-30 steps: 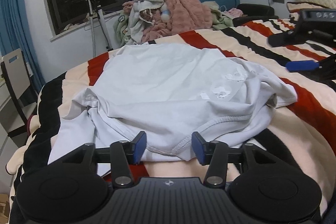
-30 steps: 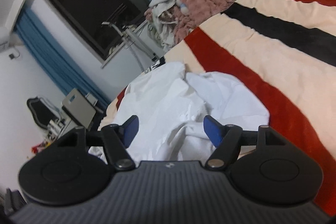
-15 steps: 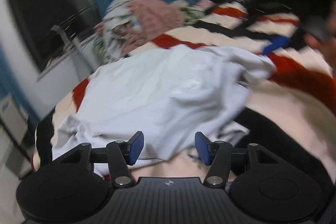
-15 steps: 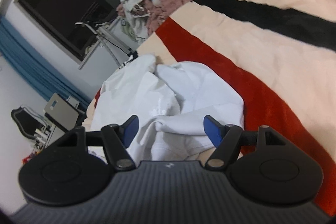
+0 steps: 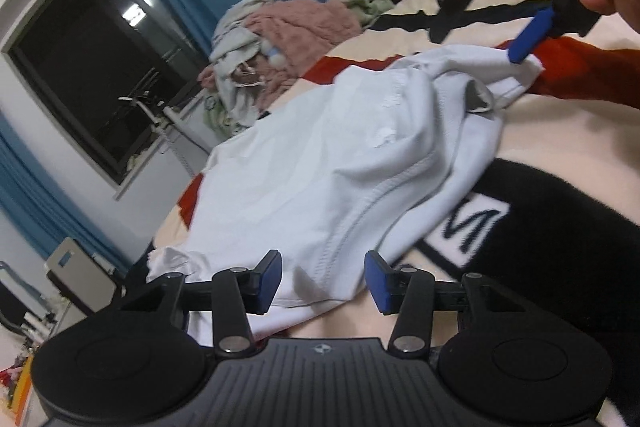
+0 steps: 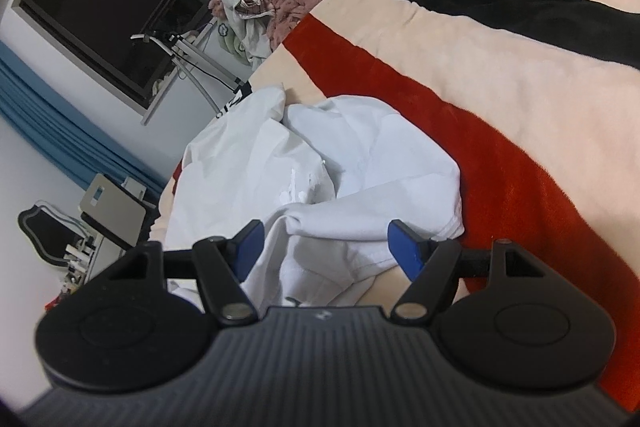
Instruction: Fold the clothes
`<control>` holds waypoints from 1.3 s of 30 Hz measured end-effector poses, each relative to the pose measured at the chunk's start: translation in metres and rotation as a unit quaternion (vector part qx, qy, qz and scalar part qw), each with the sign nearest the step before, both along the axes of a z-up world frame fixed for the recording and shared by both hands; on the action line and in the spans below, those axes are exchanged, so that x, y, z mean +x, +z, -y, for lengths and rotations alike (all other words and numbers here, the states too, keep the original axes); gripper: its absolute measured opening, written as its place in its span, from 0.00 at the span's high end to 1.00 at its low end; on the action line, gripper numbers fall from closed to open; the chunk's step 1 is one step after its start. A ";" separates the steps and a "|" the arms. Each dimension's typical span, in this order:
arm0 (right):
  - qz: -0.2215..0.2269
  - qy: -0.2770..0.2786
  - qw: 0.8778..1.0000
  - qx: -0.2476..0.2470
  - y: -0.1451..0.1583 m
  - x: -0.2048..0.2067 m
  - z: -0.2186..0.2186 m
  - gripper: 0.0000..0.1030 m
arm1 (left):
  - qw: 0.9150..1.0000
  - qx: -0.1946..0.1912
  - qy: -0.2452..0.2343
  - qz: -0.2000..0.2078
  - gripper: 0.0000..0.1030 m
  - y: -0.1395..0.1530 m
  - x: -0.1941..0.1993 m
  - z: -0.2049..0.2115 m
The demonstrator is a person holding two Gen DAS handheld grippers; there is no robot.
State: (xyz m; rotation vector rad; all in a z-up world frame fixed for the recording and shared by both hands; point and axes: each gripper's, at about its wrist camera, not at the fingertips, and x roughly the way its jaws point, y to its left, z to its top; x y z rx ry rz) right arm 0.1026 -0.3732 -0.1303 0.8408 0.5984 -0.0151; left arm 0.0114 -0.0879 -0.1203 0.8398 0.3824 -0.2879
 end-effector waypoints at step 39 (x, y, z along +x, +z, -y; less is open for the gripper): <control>0.064 0.179 0.926 -0.326 0.031 -0.025 -0.108 0.32 | 0.982 -0.189 0.023 0.000 0.91 0.086 0.001 -0.048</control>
